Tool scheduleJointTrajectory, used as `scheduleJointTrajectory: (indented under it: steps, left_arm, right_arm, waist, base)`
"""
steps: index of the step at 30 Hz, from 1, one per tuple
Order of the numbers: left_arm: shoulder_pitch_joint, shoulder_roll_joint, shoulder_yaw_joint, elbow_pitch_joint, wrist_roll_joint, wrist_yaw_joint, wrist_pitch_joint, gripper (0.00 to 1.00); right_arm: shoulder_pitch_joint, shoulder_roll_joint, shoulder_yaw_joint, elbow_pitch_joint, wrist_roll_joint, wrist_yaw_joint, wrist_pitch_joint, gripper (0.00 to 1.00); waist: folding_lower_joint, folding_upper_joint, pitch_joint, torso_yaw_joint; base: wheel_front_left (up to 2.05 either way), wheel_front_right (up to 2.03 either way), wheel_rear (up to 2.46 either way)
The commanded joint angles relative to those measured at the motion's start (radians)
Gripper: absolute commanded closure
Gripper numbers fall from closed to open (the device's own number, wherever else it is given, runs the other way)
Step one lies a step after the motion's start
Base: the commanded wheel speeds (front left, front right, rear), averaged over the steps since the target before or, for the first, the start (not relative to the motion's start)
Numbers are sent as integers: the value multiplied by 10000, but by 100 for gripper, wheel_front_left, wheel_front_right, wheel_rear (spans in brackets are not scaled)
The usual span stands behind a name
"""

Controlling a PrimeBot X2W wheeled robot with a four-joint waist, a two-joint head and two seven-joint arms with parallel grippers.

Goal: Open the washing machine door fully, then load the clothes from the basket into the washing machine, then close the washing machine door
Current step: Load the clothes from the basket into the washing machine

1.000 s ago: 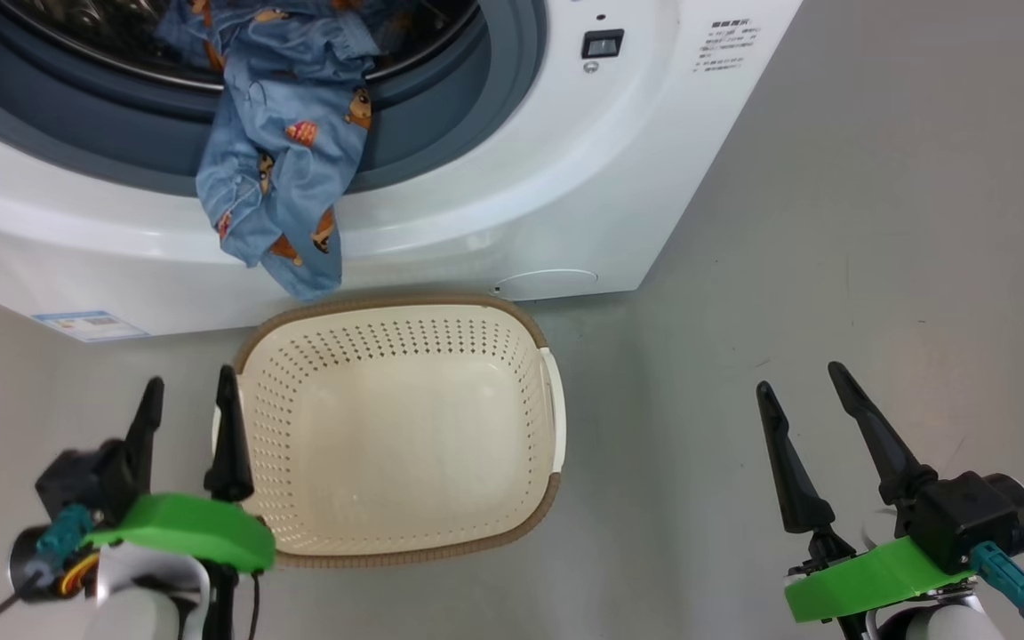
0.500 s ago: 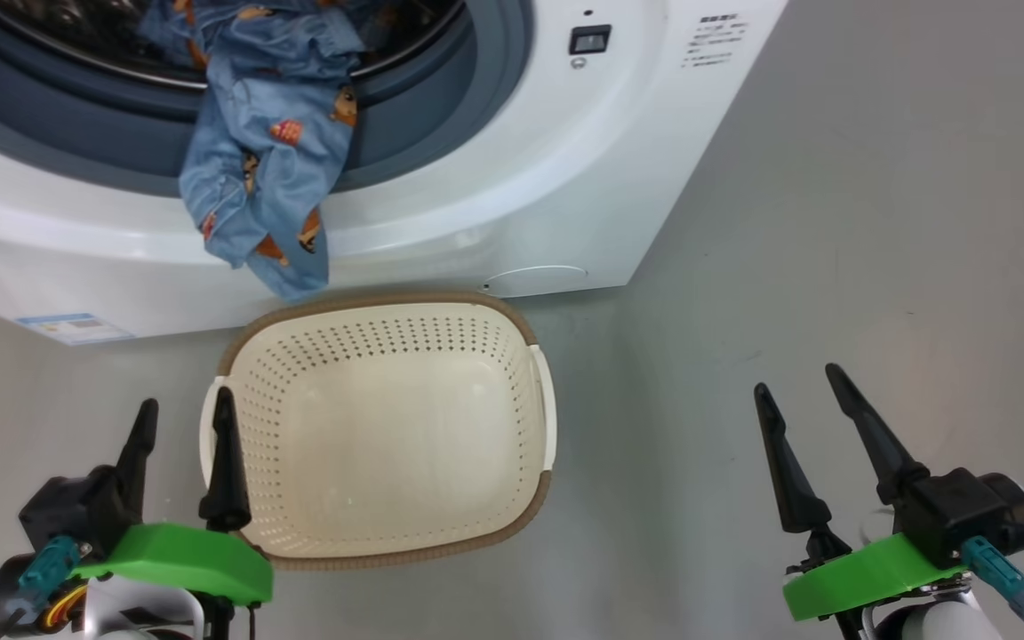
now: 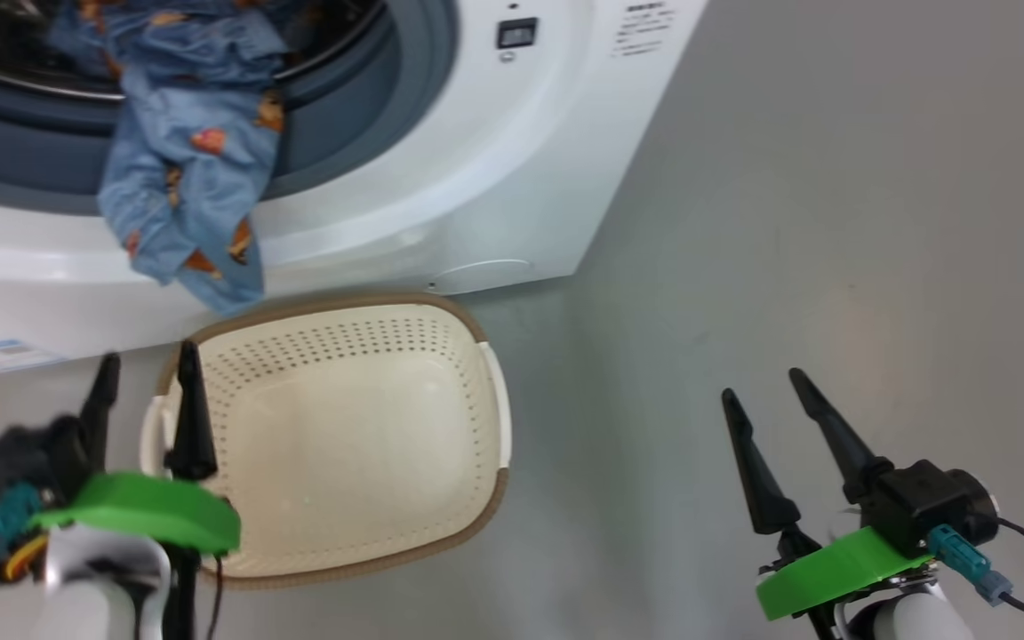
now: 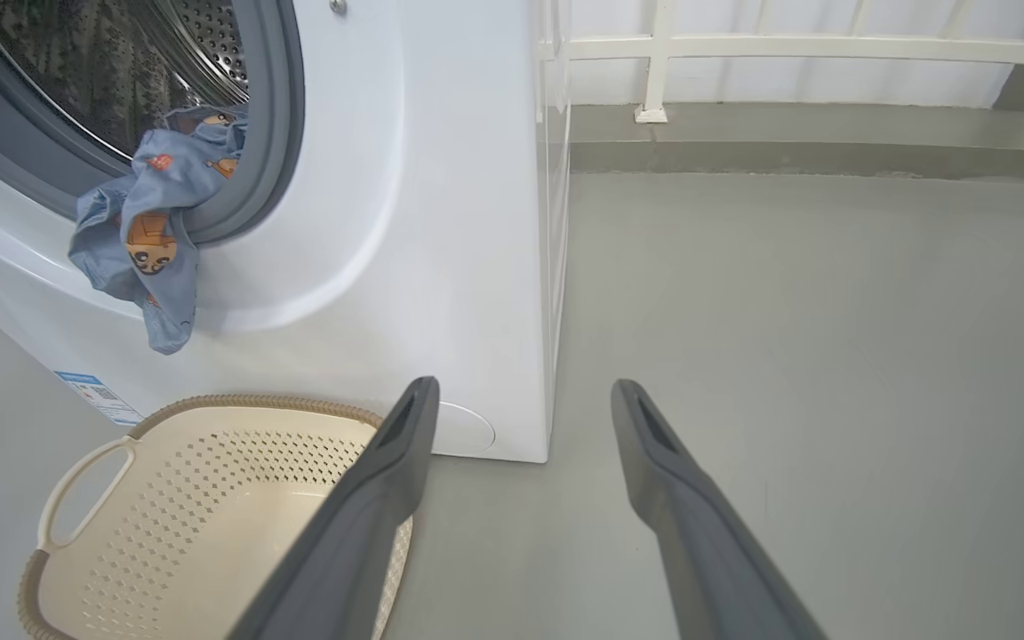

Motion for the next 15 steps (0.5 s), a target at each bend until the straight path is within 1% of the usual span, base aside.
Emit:
scheduleJointTrajectory:
  steps: [1, 3, 8, 11, 15]
  left_arm:
    - [-400, 318, 349, -79, -15, -44, -14, 0]
    - [-836, 400, 312, 212, -28, -144, 17, 0]
    - [-2068, 783, 208, 1252, 186, -228, 350, 0]
    - [-2815, 978, 261, 2025, 267, -103, 672, 0]
    - [-3727, 1224, 388, 2933, 351, 52, 764, 0]
  right_arm:
    - [-163, -60, 329, -173, 154, 25, -119, 0]
    - [-219, -60, 463, -159, 267, 25, -119, 0]
    - [-235, -60, 747, -132, 581, 25, -119, 0]
    - [-184, -60, 867, -123, 762, 25, -119, 0]
    - [-163, -60, 1030, -138, 982, 25, -119, 0]
  waist:
    - [0, 0, 156, -305]
    - [0, 0, 260, -525]
    - [0, 0, 444, -1036]
    - [0, 0, 544, -1276]
    - [0, 0, 655, -1561]
  base:
    - [0, 0, 0]
    - [0, 0, 0]
    - [0, 0, 0]
    - [0, 0, 0]
    - [0, 0, 0]
